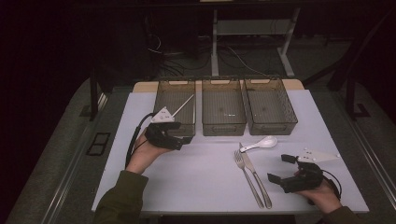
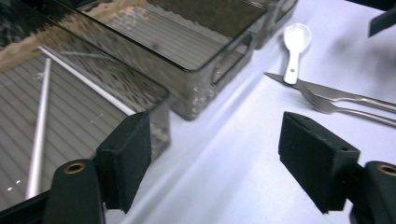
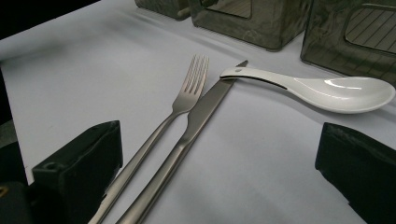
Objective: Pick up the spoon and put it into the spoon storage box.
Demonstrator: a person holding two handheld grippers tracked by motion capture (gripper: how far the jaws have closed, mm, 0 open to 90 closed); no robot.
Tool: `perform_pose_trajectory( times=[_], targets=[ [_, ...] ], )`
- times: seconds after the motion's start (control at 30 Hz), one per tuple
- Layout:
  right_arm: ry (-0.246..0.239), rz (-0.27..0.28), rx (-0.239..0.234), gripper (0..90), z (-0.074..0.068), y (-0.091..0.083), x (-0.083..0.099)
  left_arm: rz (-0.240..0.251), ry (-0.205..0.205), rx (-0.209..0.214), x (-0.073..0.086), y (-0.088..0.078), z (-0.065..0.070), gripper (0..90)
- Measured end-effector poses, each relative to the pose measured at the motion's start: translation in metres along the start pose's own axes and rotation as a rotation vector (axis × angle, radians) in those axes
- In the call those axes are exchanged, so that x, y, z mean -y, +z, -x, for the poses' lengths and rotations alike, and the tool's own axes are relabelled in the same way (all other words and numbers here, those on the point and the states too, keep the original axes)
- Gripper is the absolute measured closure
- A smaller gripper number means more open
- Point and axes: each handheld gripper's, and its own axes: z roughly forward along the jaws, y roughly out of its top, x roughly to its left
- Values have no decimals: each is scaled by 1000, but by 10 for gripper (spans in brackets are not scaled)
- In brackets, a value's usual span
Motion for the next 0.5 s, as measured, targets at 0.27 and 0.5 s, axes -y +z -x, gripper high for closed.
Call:
perform_pose_trajectory(
  times=[0.27, 0.5],
  targets=[
    [1, -3, -1, 9, -1, -1, 0, 30, -2, -7, 22, -5, 17, 163],
    [-6, -8, -3, 9, -1, -1, 1, 46, 13, 1, 42, -7, 32, 120]
  ],
)
